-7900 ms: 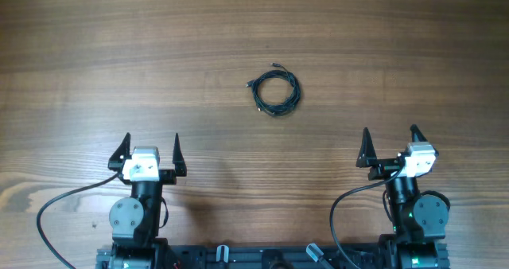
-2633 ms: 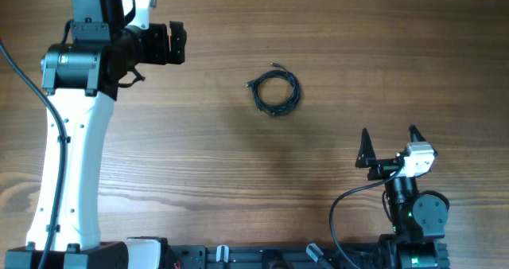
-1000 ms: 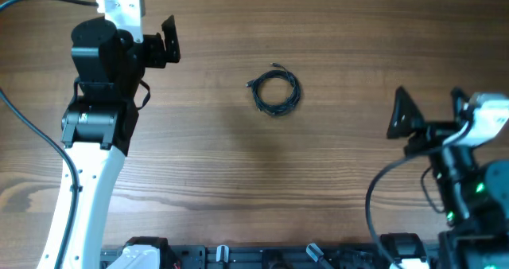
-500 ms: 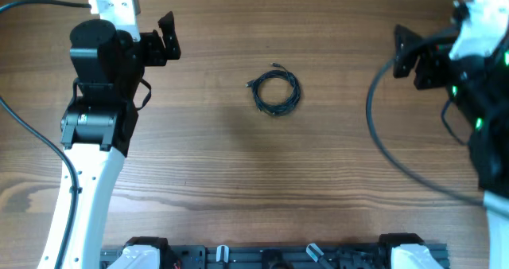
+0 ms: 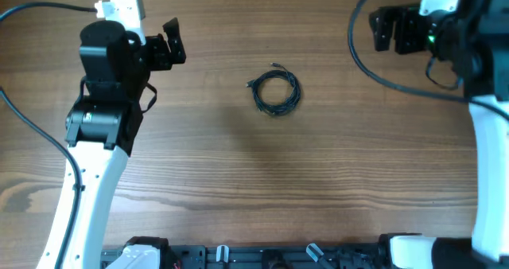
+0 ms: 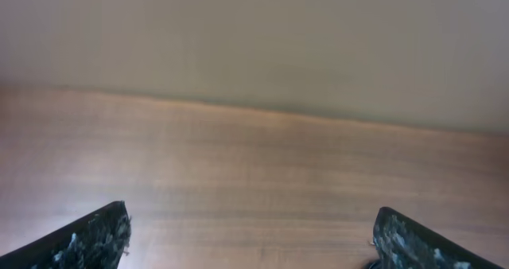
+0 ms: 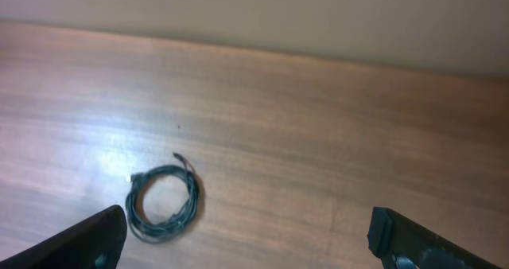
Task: Untangle cables
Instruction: 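Raise the right arm and swing it forward to the far right, then lower the left gripper onto the coiled black cable and grasp it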
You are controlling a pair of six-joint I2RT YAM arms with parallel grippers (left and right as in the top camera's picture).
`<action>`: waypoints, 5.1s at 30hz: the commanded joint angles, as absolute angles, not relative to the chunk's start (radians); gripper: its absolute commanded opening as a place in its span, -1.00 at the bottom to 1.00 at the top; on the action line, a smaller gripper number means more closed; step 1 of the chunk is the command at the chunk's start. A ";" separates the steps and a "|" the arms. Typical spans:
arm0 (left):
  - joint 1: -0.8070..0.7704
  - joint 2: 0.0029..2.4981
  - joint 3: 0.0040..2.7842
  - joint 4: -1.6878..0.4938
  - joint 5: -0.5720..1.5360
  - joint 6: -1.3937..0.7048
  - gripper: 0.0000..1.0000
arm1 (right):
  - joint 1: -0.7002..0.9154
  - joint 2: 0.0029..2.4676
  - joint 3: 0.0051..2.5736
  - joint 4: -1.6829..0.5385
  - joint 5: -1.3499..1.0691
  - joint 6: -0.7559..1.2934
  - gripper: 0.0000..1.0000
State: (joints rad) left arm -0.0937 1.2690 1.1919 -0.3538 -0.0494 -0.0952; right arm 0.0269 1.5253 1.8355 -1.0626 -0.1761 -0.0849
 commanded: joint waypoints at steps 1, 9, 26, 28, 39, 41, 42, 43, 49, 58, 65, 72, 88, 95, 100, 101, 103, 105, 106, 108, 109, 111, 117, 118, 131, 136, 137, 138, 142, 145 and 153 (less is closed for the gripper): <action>-0.094 1.307 1.190 -0.371 -0.088 -0.143 1.00 | 0.023 1.573 1.857 -1.073 -0.212 -0.107 0.99; -0.094 1.315 1.190 -0.372 -0.088 -0.143 -0.11 | 0.023 1.628 1.857 -1.087 -0.207 -0.106 0.65; -0.094 1.518 1.190 -0.284 0.078 -0.282 1.00 | 0.023 1.646 1.857 -1.060 -0.192 -0.105 0.99; -0.094 1.542 1.190 -0.251 0.078 -0.316 1.00 | 0.023 1.647 1.856 -1.052 -0.183 -0.105 0.99; -0.161 1.643 1.190 -0.146 0.205 -0.208 1.00 | 0.023 1.756 1.856 -1.011 -0.220 -0.102 0.99; -0.168 1.670 1.190 -0.154 0.257 -0.169 1.00 | 0.023 1.786 1.856 -1.005 -0.220 -0.102 1.00; -0.172 1.679 1.190 -0.159 0.271 -0.160 1.00 | 0.023 1.796 1.856 -1.005 -0.220 -0.102 0.99; -0.175 1.686 1.190 -0.164 0.273 -0.160 1.00 | 0.023 1.805 1.856 -1.008 -0.220 -0.102 0.99; -0.196 1.717 1.190 -0.189 0.332 -0.072 1.00 | 0.023 1.838 1.856 -1.013 -0.248 -0.105 0.99; -0.261 1.771 1.190 -0.237 0.389 0.044 1.00 | 0.023 1.842 1.856 -1.018 -0.316 -0.158 0.99; -0.304 1.829 1.190 -0.232 0.322 0.075 0.78 | 0.018 1.842 1.856 -1.010 -0.308 -0.151 0.99; -0.327 1.890 1.190 -0.213 0.208 0.071 0.67 | 0.000 1.842 1.856 -1.003 -0.180 -0.026 0.99; -0.380 1.938 1.189 -0.145 0.192 0.045 0.18 | -0.001 1.842 1.850 -0.982 0.003 0.158 0.99; -0.406 1.977 1.189 -0.141 0.192 0.044 0.18 | -0.001 1.842 1.850 -1.000 0.003 0.159 0.99; -0.411 1.987 1.189 -0.141 0.192 0.045 0.11 | -0.001 1.842 1.850 -1.001 -0.001 0.159 0.99; -0.411 1.988 1.189 -0.141 0.192 0.045 0.01 | -0.001 1.842 1.850 -1.003 -0.001 0.160 0.99; -0.411 1.993 1.189 -0.138 0.192 0.044 -0.15 | -0.001 1.842 1.850 -1.009 -0.001 0.159 0.99; -0.412 2.000 1.189 -0.134 0.192 0.044 -0.20 | -0.001 1.842 1.850 -1.021 0.002 0.155 0.99; -0.412 2.004 1.189 -0.133 0.193 0.043 -0.21 | -0.002 1.842 1.850 -1.025 0.004 0.156 0.99; -0.413 2.019 1.189 -0.130 0.192 0.040 -0.20 | -0.002 1.842 1.850 -1.030 0.003 0.156 0.99; -0.414 2.022 1.189 -0.130 0.192 0.040 -0.19 | -0.002 1.842 1.850 -1.029 0.003 0.157 1.00; -0.418 2.030 1.189 -0.130 0.192 0.038 -0.19 | -0.002 1.842 1.850 -1.029 0.003 0.157 0.99; -0.431 2.045 1.189 -0.126 0.193 0.037 -0.20 | -0.002 1.842 1.850 -1.032 0.003 0.157 0.99; -0.435 2.045 1.189 -0.122 0.193 0.037 -0.22 | -0.002 1.842 1.850 -1.031 0.003 0.157 0.99; -0.459 2.045 1.189 -0.115 0.191 0.037 -0.92 | -0.002 1.842 1.850 -1.033 0.003 0.157 0.99; -0.459 2.045 1.189 -0.115 0.187 0.037 -0.92 | -0.002 1.842 1.850 -1.034 0.003 0.157 0.99; -0.459 2.045 1.189 -0.114 0.182 0.037 -0.92 | -0.002 1.842 1.850 -1.034 0.003 0.157 1.00; -0.459 2.045 1.189 -0.111 0.176 0.036 -0.92 | -0.002 1.842 1.850 -1.034 0.003 0.157 0.99; -0.455 2.042 1.197 -0.091 0.170 0.037 -0.92 | -0.002 1.842 1.850 -1.037 0.003 0.157 0.99; -0.450 2.040 1.218 -0.101 0.161 0.028 -0.92 | -0.002 1.842 1.850 -1.046 0.003 0.157 0.99; -0.444 2.017 1.272 -0.142 0.159 0.019 -0.92 | -0.001 1.842 1.850 -1.053 0.003 0.156 0.99</action>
